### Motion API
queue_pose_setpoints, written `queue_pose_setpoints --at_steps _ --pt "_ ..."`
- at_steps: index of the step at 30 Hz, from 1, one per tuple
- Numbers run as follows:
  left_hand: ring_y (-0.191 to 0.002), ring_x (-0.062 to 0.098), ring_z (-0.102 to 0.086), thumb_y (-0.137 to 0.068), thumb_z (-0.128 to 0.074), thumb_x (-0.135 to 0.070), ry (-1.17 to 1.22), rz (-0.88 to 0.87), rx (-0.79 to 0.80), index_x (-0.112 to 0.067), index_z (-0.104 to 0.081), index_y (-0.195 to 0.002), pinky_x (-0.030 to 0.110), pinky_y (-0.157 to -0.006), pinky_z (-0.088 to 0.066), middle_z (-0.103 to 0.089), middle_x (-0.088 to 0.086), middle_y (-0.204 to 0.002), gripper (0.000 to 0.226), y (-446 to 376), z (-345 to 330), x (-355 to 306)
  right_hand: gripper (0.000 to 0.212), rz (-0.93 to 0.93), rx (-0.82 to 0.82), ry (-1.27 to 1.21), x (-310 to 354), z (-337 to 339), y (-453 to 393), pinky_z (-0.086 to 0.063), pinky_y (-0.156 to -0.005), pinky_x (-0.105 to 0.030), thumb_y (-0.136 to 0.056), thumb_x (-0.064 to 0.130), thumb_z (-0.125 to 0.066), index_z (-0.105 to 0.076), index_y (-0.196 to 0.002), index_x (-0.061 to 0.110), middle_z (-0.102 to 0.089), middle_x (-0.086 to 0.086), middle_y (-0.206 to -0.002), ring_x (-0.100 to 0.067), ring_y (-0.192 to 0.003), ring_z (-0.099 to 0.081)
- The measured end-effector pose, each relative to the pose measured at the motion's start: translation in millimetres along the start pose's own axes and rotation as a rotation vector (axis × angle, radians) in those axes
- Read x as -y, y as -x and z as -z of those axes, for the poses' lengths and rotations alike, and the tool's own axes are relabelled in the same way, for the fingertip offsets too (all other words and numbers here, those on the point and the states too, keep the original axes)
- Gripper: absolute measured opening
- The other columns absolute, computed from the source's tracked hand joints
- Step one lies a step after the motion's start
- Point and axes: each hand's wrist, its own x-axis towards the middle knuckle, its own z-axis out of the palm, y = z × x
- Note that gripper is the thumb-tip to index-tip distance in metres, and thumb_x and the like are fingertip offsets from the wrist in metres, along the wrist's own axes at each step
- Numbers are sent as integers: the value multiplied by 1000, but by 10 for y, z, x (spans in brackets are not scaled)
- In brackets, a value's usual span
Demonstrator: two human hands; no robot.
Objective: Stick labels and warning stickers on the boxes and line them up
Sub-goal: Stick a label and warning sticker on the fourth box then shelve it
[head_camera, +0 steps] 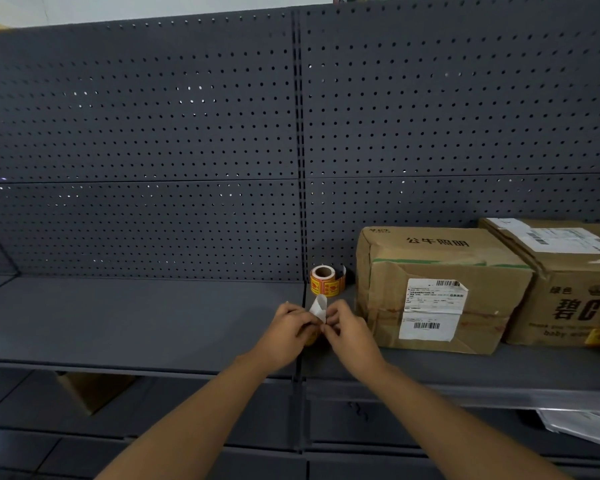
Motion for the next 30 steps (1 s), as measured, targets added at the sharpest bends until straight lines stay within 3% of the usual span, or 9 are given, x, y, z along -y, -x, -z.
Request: queue_pose_setpoints --at_steps 4,12,19,21,26,30 --pt "-120 10 -40 -101 -62 -17 69 84 -6 -20 -70 -120 19 -103 -39 -50 -14 -105 20 -10 12 -32 21 11 -11 -9 0 -27 7 -60 -76 -40 -95 9 -69 -54 -109 16 -64 14 -90 -8 -86 -69" --pt "-122 7 -37 -102 -61 -17 52 53 -2 -19 -72 -118 22 -108 -36 -52 -21 -103 19 -24 12 -2 17 -6 -44 -50 -30 -65 -9 -59 -76 -35 -94 5 -69 -60 -107 13 -69 5 -88 -6 -83 -68" --pt "-118 2 -35 -100 -65 -27 40 29 -14 -23 -72 -119 6 -97 -30 -57 -19 -106 20 -30 18 77 19 -6 -81 -58 -81 -112 3 -59 -73 -40 -94 5 -66 -61 -105 18 -69 6 -82 -8 -78 -68" --pt "-116 3 -34 -98 -68 -32 -19 -16 -16 -24 -72 -119 7 -97 -28 -62 -16 -106 23 -36 5 101 21 0 -91 -53 -88 -102 3 -59 -72 -40 -92 5 -68 -61 -106 20 -68 7 -80 -8 -77 -67" --pt "-119 8 -38 -98 -68 -22 -46 9 -66 -24 -73 -120 16 -99 -30 -68 -5 -114 23 -94 -7 144 24 -25 -113 -62 -88 -76 -22 -59 -59 -47 -91 5 -66 -61 -106 23 -61 9 -75 -11 -68 -63" --pt "-119 11 -41 -97 -67 -19 -40 -16 -70 -23 -74 -115 16 -97 -32 -69 -6 -110 19 -111 -30 131 22 -31 -131 -70 -63 -121 -45 -58 -62 -49 -91 7 -65 -59 -104 24 -62 8 -74 -12 -67 -64"
